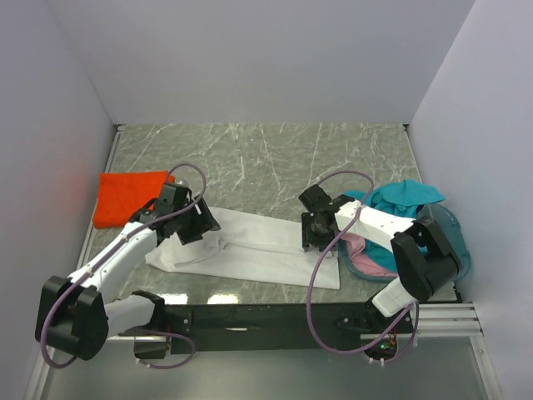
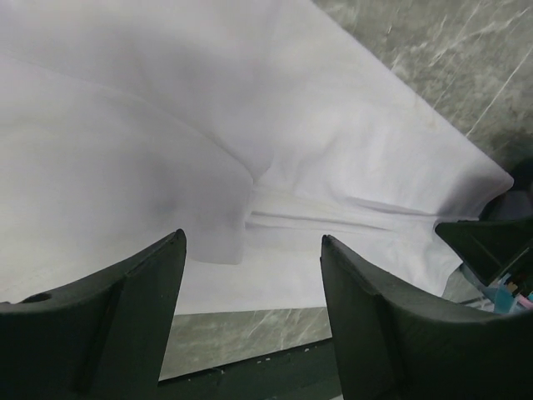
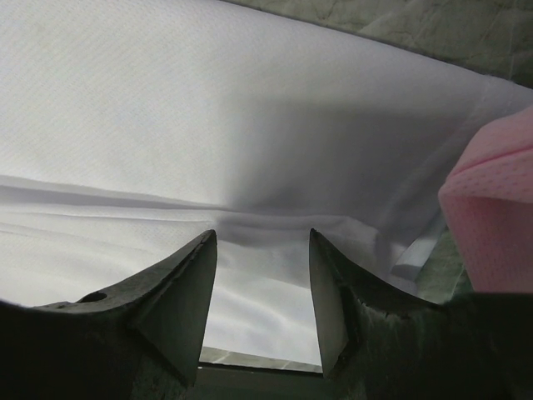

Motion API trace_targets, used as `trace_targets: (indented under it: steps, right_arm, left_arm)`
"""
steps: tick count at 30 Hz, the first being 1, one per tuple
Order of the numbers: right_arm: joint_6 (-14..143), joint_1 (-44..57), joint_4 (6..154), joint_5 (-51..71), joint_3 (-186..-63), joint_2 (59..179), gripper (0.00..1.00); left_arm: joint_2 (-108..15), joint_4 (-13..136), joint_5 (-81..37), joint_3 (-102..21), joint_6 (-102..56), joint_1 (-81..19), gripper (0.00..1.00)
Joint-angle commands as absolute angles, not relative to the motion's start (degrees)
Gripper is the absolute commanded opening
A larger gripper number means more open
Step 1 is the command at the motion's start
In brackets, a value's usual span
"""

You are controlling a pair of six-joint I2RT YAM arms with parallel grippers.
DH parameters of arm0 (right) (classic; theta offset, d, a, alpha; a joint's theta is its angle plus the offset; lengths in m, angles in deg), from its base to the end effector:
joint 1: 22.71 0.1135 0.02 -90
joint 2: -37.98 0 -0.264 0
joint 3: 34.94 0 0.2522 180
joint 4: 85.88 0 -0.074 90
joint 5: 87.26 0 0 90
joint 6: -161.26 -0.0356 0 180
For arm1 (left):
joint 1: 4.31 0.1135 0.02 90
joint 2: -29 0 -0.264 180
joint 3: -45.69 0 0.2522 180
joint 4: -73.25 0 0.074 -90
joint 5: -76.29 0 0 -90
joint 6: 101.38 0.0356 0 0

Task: Fold and stack the t-shirts
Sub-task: Fold the tshirt

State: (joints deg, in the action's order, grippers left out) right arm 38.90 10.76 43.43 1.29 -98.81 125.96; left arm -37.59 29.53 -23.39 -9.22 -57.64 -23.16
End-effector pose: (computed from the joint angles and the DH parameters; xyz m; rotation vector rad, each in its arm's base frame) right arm 0.2254 0.1479 0.1686 -0.0232 2.8997 0.1794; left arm 0.2101 -0.0780 0.2149 -0.5600 2.5914 -0.6333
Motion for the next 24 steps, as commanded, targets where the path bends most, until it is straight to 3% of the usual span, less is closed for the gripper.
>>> trace_targets:
  steps: [1, 24]
  right_arm:
    - [38.2, 10.4, 42.2, 0.5, -99.9, 123.1, 0.55]
    - [37.2, 10.0, 40.3, -10.8, -98.4, 120.2, 0.55]
  left_arm:
    - [-33.5, 29.5, -18.5, -9.7, -58.0, -23.3, 0.71]
    - [-59.9, 43.4, -9.1, -15.4, -52.7, -22.7, 0.73]
